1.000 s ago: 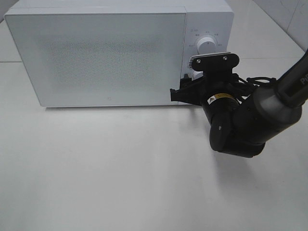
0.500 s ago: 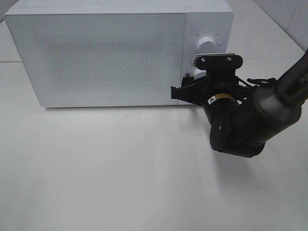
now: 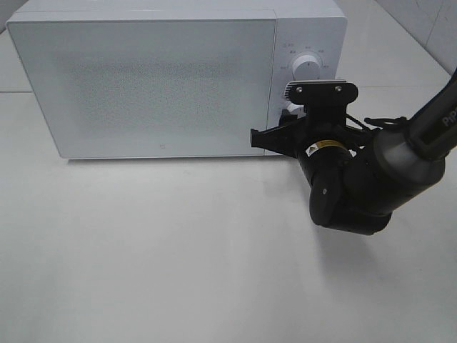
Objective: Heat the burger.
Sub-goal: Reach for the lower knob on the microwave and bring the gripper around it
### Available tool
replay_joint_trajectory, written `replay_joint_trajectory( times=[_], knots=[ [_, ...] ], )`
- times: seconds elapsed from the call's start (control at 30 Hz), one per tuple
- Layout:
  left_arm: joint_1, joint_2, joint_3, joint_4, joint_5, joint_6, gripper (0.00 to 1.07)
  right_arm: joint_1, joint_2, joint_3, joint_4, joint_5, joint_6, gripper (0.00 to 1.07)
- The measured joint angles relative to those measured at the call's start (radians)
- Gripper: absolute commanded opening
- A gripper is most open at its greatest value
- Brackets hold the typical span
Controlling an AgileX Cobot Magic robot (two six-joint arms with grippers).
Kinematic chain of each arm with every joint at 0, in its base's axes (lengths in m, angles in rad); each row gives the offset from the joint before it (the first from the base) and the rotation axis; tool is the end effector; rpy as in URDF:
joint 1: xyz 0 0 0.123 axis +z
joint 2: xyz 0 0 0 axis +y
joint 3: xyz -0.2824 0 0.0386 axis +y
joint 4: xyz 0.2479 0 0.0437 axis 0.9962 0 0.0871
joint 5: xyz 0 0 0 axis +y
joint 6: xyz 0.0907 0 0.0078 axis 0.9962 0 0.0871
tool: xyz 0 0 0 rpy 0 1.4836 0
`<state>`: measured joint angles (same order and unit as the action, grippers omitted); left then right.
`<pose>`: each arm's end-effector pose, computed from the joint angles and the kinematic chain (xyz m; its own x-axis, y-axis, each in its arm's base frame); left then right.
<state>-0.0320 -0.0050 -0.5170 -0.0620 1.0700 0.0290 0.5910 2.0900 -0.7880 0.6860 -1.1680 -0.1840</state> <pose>-0.0083 -0.0047 0.2812 -0.4438 0.0134 -0.8960 0.0803 0.9965 -0.0248 0.3241 0.1537 0.1107 -0.1177 0.0445 -0.9921 0.0410 0.9984 0.0399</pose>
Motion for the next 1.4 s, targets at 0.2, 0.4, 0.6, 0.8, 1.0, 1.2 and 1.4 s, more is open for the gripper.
replay_joint_trajectory(
  times=[0.2, 0.4, 0.6, 0.8, 1.0, 1.2, 1.4],
  knots=[
    [0.0, 0.0, 0.0, 0.0, 0.0, 0.0, 1.0, 0.0, 0.0, 0.0, -0.006, 0.0, 0.005, 0.09],
    [0.0, 0.0, 0.0, 0.0, 0.0, 0.0, 1.0, -0.003, 0.001, 0.0, -0.022, 0.0, 0.065, 0.09],
    [0.0, 0.0, 0.0, 0.0, 0.0, 0.0, 1.0, -0.006, 0.001, 0.001, -0.05, 0.0, 0.259, 0.09],
    [0.0, 0.0, 0.0, 0.0, 0.0, 0.0, 1.0, -0.018, 0.001, 0.015, -0.121, -0.006, 0.656, 0.09],
    [0.0, 0.0, 0.0, 0.0, 0.0, 0.0, 1.0, -0.02, 0.001, 0.017, -0.136, -0.01, 0.89, 0.09],
    [0.0, 0.0, 0.0, 0.0, 0.0, 0.0, 1.0, -0.02, 0.001, 0.017, -0.144, -0.011, 1.139, 0.09],
    [0.0, 0.0, 0.0, 0.0, 0.0, 0.0, 1.0, -0.015, 0.001, 0.017, -0.129, -0.024, 1.466, 0.09]
  ],
)
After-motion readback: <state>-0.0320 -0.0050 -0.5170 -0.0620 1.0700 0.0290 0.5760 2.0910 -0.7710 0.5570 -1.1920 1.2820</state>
